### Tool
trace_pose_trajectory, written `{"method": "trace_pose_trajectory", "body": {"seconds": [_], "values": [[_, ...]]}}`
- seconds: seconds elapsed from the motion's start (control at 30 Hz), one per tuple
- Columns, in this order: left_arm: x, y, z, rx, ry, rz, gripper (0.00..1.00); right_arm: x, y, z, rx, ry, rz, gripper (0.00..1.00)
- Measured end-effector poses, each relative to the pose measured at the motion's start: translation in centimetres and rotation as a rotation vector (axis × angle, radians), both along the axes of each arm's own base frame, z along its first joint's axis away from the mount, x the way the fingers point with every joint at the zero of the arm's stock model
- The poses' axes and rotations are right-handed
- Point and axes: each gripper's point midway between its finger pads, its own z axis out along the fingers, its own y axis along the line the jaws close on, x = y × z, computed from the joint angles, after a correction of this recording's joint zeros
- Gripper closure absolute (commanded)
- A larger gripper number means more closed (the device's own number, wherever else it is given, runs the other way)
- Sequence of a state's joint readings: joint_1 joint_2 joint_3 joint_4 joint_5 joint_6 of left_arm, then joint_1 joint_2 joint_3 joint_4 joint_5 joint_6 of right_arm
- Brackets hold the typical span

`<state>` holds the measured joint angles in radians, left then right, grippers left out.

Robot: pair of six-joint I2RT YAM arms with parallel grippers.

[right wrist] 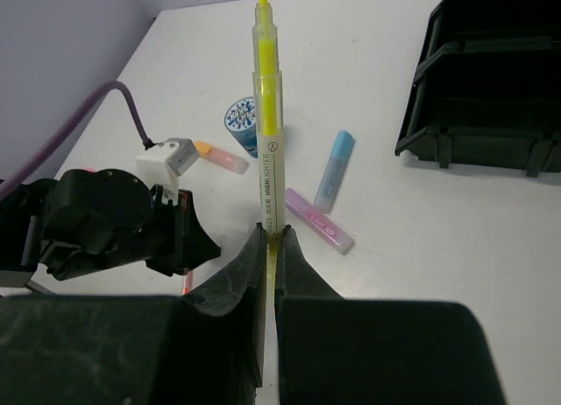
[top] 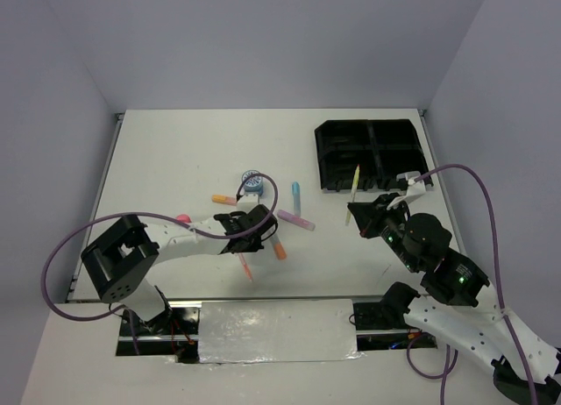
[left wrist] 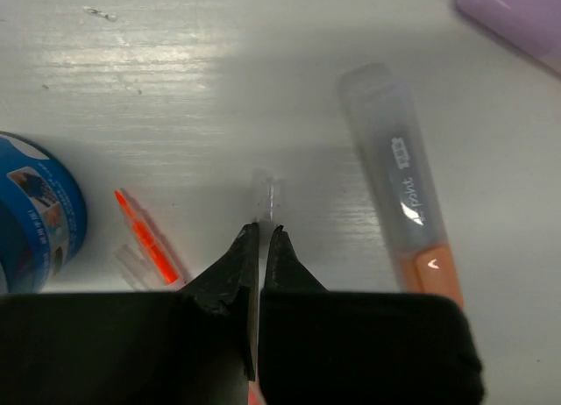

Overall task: Sort the stationery into containers
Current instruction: Place the pen cap at the center of the board, then close the pen cap on the pen.

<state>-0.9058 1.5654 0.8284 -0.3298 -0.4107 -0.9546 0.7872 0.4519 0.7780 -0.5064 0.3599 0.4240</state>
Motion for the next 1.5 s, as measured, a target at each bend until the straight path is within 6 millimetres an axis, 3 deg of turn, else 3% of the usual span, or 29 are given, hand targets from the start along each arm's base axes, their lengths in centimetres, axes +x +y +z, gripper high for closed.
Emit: {"method": "trace_pose_trajectory", "body": {"seconds": [0.17,0.43,0.73,0.77,0.8,0.83,1.0,1.5], "values": [[0.3,-0.7,-0.1,-0.031,-0.013,0.025,0.79,-0.1,0.1,-0.1,-0.005,0.001,0.007,1.00],[0.5,-1.3,-0.1,-0.057,-0.022,0.047,0.46,-0.2,0.2,-0.1,-0.006,0.001,0.017,1.00],[0.6,-1.4,0.0,-0.053,-0.028,0.050,0.45,-0.3,0.4,-0.1,-0.004,0.002,0.028,1.00],[0.7,-1.4,0.0,-0.046,-0.026,0.051,0.48,-0.3,0.4,-0.1,-0.004,0.002,0.029,1.00],[0.8,-1.4,0.0,-0.039,-0.025,0.052,0.58,-0.3,0.4,-0.1,-0.003,0.002,0.031,1.00],[0.9,-1.4,-0.1,-0.030,-0.025,0.057,0.58,-0.3,0.4,-0.1,-0.003,0.002,0.032,1.00],[1.4,-1.4,-0.1,0.013,-0.018,0.063,0.51,-0.4,0.4,0.1,0.003,-0.003,0.035,1.00],[2.1,-1.8,-0.2,0.079,-0.019,0.025,0.48,-0.6,0.2,0.4,0.004,-0.019,0.040,1.00]]}}
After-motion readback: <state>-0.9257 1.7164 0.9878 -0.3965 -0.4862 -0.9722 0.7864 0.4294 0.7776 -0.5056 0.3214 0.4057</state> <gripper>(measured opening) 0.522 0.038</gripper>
